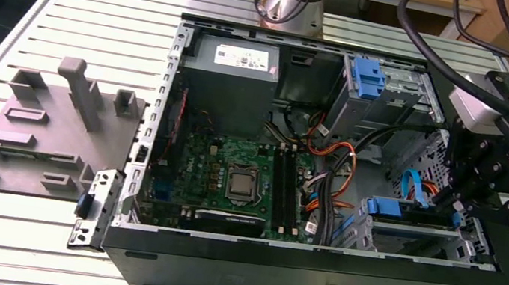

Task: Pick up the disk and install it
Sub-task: 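Insert the second disk wire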

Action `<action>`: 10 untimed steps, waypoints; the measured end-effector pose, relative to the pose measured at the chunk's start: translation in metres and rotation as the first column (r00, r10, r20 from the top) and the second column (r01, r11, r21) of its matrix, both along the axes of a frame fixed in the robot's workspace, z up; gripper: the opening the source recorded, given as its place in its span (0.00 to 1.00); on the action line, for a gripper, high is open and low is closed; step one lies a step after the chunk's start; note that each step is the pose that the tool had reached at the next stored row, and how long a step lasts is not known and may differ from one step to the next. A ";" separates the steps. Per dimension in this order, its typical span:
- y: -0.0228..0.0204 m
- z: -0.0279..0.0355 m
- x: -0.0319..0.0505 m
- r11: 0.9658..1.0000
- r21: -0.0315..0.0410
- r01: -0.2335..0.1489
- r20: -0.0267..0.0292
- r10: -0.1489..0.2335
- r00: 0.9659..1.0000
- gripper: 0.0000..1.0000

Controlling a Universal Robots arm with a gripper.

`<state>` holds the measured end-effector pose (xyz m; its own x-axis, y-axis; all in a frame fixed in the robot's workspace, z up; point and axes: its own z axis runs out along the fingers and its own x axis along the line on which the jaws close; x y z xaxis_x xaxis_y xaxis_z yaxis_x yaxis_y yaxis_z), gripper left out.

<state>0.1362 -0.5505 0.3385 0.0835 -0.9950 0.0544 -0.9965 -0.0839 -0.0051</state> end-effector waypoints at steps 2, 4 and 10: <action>0.0000 0.0000 0.0000 1.000 -0.007 0.000 0.000 0.000 1.000 0.16; 0.0000 0.0000 0.0000 1.000 -0.013 0.000 0.000 0.000 1.000 0.16; 0.0000 0.0000 0.0000 1.000 -0.022 0.000 0.000 0.000 1.000 0.16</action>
